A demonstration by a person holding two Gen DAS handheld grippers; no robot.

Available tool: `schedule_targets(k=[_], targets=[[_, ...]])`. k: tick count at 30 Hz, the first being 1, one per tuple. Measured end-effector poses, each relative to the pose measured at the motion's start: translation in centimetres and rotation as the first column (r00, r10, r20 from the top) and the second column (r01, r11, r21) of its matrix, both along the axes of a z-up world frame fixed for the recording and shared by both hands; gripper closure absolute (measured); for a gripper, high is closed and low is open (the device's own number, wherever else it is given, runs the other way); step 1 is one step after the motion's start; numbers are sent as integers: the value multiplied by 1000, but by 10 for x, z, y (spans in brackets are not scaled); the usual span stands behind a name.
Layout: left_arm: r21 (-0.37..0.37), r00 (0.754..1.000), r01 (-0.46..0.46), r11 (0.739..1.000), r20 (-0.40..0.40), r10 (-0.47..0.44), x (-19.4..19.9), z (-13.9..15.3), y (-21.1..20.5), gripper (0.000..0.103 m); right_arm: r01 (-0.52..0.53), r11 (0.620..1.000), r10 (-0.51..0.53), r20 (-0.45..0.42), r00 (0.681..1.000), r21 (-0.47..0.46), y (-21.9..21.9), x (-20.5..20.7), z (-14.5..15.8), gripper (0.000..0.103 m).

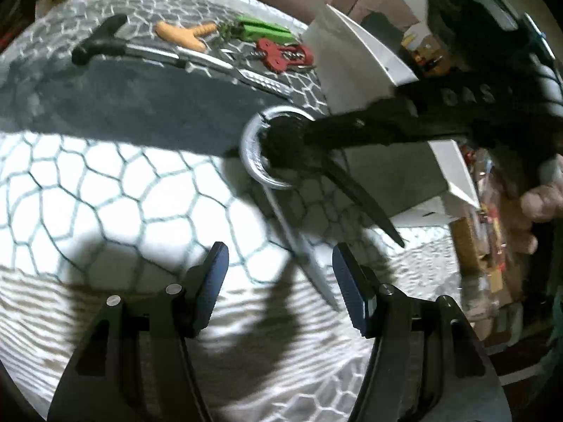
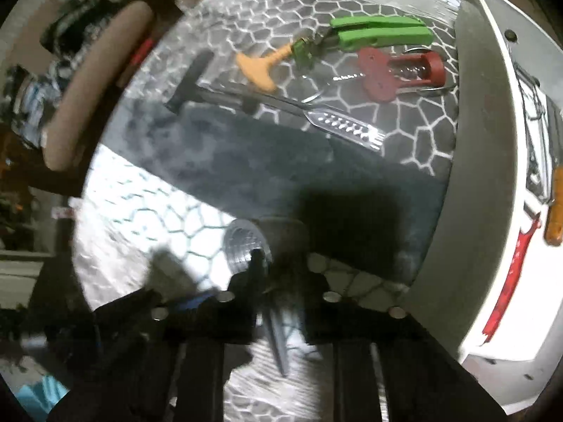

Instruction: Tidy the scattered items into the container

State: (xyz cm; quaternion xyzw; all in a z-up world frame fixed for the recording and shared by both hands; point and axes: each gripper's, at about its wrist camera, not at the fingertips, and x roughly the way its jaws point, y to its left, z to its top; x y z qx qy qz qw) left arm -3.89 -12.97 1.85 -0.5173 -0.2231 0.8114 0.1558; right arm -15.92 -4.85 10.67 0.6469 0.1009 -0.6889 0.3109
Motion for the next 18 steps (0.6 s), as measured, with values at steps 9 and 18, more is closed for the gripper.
schedule_targets(k=[9, 18], targets=[[37, 999, -39, 999, 9, 38, 0, -1, -7, 45, 9, 990, 6, -104, 995, 143, -9, 11, -62, 82], [-44, 995, -100, 994, -22, 99, -12, 10, -3, 46, 20, 996, -11, -111, 994, 85, -3, 15, -76, 93]])
